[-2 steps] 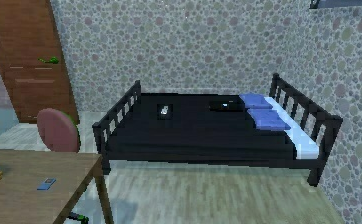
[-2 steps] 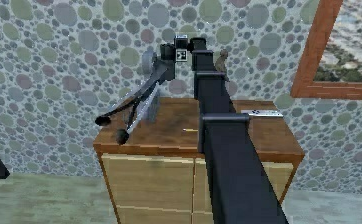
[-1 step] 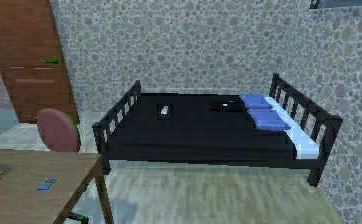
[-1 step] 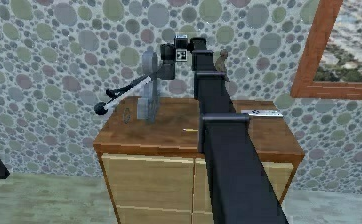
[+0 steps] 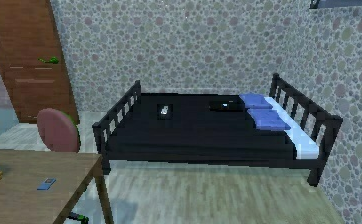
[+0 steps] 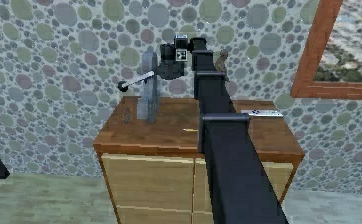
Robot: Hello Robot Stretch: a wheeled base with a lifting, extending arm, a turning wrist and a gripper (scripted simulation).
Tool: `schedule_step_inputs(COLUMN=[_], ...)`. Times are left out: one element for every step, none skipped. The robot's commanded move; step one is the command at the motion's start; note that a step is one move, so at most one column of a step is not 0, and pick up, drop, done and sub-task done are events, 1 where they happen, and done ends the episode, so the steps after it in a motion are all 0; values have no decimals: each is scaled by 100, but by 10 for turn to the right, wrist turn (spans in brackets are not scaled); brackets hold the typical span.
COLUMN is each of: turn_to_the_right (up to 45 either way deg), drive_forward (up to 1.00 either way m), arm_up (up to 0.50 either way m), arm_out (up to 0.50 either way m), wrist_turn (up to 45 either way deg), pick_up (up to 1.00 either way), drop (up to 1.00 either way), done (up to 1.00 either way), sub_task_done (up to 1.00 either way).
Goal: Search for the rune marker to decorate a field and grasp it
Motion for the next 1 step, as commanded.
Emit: schedule_step_inputs(turn_to_the_right=[0], drive_forward=[0], arm_up=[0], arm_out=[0], wrist_turn=[60], pick_up=[0], drop=[0], done=[0], sub_task_done=[0])
